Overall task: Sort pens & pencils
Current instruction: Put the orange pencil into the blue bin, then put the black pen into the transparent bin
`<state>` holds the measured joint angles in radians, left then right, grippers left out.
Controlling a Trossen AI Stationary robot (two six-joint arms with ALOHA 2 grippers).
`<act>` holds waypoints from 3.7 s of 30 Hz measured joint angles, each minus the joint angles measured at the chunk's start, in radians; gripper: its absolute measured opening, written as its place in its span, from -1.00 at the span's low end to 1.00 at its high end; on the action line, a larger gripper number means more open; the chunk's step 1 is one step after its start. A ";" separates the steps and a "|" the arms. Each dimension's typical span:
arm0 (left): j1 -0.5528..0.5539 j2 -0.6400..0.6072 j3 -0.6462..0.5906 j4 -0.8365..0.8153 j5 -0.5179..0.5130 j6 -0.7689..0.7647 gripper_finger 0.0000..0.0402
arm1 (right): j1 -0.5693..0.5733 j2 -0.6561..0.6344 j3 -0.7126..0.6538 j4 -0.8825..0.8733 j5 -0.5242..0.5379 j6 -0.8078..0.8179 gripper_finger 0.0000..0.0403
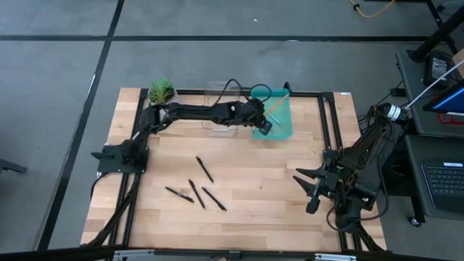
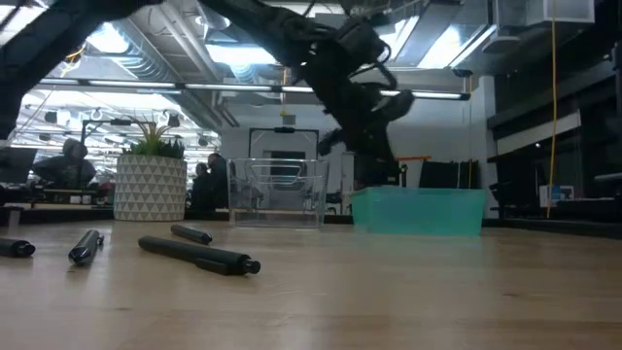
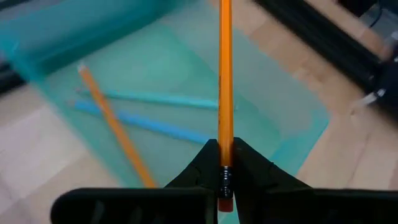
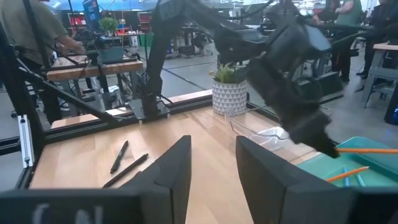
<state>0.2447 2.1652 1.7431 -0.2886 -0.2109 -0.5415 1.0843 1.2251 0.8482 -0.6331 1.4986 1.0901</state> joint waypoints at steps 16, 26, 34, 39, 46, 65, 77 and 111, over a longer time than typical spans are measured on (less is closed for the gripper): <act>0.012 0.105 0.172 -0.194 -0.068 -0.030 -0.75 | 0.000 0.000 0.000 0.003 -0.008 0.009 -0.37; 0.013 0.088 0.172 -0.189 -0.019 0.001 -0.27 | 0.000 0.000 0.000 0.004 -0.031 0.009 -0.37; -0.013 -0.069 0.173 -0.326 0.137 0.072 -0.27 | 0.000 0.000 0.000 0.002 -0.062 0.003 -0.37; -0.070 -0.165 0.173 -0.432 0.150 0.124 -0.27 | 0.000 0.000 0.000 -0.007 -0.070 -0.001 -0.37; -0.159 -0.252 0.171 -0.711 0.066 0.176 -0.27 | -0.001 0.001 0.001 -0.008 -0.107 0.003 -0.37; -0.410 -0.499 -0.124 -1.109 -0.171 -0.084 -0.27 | -0.337 0.026 0.002 0.562 -0.653 -0.600 -0.37; -0.542 -1.020 -0.827 -0.397 -0.171 -0.154 -0.27 | -0.481 0.235 0.001 0.833 -0.984 -0.678 -0.37; -0.604 -1.011 -1.265 0.225 -0.150 -0.079 -0.27 | -0.661 0.659 0.473 0.370 -1.108 -0.649 -0.37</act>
<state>-0.3596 1.1545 0.4784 -0.0636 -0.3614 -0.6210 0.4234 1.8837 1.3212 -0.2634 0.3902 0.4410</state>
